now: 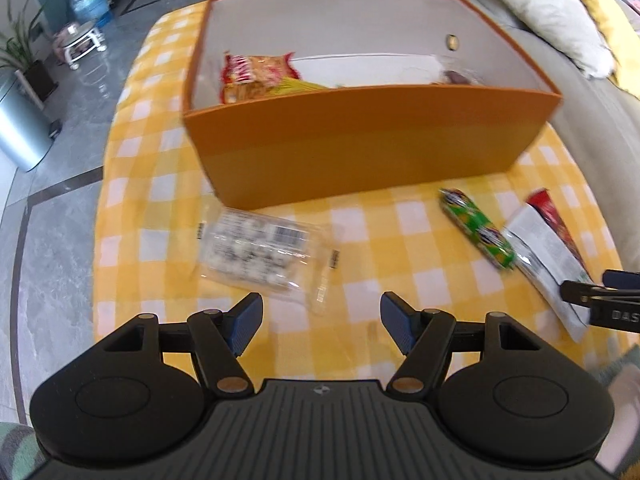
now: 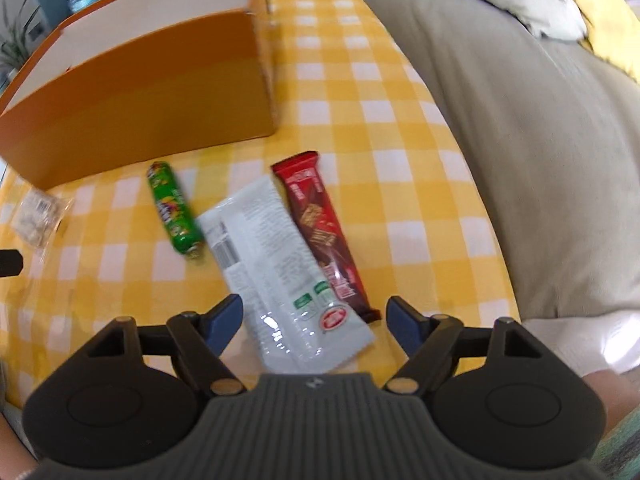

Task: Organize snacks
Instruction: 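Withdraw both tools from the box toward the white wrapper bag and sausage, then grasp the white wrapper bag with right tool while left tool grasps the green sausage stick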

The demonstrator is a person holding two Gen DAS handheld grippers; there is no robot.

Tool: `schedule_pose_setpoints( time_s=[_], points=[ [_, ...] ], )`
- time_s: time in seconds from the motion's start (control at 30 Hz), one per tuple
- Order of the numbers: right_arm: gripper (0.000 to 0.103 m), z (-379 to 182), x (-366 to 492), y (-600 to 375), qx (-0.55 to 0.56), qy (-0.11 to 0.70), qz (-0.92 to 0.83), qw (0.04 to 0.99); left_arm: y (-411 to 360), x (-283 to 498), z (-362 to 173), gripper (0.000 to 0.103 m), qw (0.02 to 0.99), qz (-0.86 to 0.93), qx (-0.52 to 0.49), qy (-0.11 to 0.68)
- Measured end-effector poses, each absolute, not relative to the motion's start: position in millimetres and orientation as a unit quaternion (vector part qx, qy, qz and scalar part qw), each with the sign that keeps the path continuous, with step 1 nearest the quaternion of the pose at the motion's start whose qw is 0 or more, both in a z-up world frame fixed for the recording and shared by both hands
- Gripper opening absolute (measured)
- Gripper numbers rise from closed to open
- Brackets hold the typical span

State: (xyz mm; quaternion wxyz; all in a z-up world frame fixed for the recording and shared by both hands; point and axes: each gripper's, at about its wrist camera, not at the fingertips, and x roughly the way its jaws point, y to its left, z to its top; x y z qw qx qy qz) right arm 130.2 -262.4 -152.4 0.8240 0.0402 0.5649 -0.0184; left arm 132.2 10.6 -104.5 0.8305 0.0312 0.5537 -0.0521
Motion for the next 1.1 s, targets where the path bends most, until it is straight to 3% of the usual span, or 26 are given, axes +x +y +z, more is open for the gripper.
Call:
schedule_pose_setpoints(
  time_s=[0.07, 0.17, 0.33, 0.6, 0.87, 1.1],
  points=[
    [0.077, -152.1, 136.1, -261.3, 0.037, 0.558, -0.012, 0.829, 17.0, 137.2, -109.1, 0.084, 0.826, -0.044, 0.023, 0.561],
    [0.090, -154.5, 147.8, -247.4, -0.013, 0.555, 0.018, 0.832, 21.9, 142.6, -117.8, 0.084, 0.814, -0.052, 0.027, 0.578],
    [0.090, -164.3, 158.2, -233.9, -0.076, 0.562, 0.053, 0.822, 34.2, 150.0, -127.8, 0.084, 0.809, -0.032, 0.026, 0.587],
    [0.087, -174.6, 161.5, -251.5, -0.005, 0.582, 0.064, 0.811, 39.2, 159.3, -141.9, 0.083, 0.809, -0.031, -0.005, 0.587],
    [0.060, -166.5, 152.9, -226.8, -0.027, 0.581, 0.108, 0.807, 22.0, 159.0, -152.4, 0.046, 0.798, -0.069, -0.009, 0.599],
    [0.048, -162.2, 146.0, -206.3, 0.009, 0.590, 0.163, 0.790, 10.2, 150.9, -153.0, 0.035, 0.797, -0.101, 0.003, 0.595]
  ],
)
